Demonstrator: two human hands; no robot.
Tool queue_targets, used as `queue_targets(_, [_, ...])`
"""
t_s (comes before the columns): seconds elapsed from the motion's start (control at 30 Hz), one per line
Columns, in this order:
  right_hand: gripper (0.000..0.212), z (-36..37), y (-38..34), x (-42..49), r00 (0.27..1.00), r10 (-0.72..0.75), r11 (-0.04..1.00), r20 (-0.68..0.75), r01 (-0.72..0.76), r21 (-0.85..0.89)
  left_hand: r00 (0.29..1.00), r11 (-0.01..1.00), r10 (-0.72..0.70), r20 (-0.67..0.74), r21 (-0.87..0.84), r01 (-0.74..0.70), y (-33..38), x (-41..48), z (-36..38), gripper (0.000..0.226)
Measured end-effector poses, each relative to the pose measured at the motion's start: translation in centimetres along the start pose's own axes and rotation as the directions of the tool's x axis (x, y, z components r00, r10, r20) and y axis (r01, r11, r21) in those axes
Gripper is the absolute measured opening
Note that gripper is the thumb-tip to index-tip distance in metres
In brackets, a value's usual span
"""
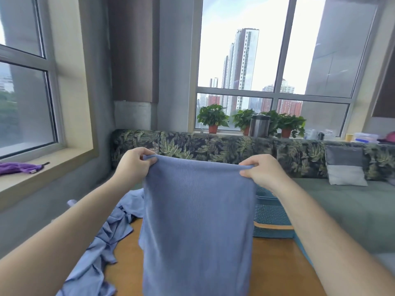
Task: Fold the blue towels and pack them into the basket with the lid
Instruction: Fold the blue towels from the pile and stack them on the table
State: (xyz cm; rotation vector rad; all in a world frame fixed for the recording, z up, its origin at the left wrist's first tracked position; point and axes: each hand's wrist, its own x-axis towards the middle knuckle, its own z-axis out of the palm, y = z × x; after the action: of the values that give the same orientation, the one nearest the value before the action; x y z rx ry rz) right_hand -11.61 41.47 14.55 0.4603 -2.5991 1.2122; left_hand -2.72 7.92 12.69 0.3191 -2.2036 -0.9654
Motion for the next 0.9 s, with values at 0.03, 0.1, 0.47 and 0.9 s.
queue_targets(0.03, [0.012,0.6,0.5,0.7,1.0,0.019,0.999,0.002,-0.019,-0.049,1.0,1.0,-0.017,0.018,0.017,0.017,-0.7,0.5,0.4,0.006])
queue_targets(0.1, [0.014,1.8,1.4,2.1,0.999,0.041,0.993,-0.029,-0.044,-0.106,0.999,0.998,-0.044,0.022,0.035,0.043,-1.8,1.8,1.1,0.004])
queue_targets(0.47, [0.023,1.7,2.2,2.7,0.975,-0.114,0.992,-0.193,0.122,0.03,0.998,0.991,0.042,-0.044,-0.128,-0.048,-0.4,3.1,0.9,0.011])
queue_targets(0.9, [0.018,14.9,21.4,-14.0,0.982,0.159,0.986,0.104,-0.163,0.033,0.915,0.935,-0.293,0.277,-0.115,0.334,-17.4,-15.7,11.1,0.008])
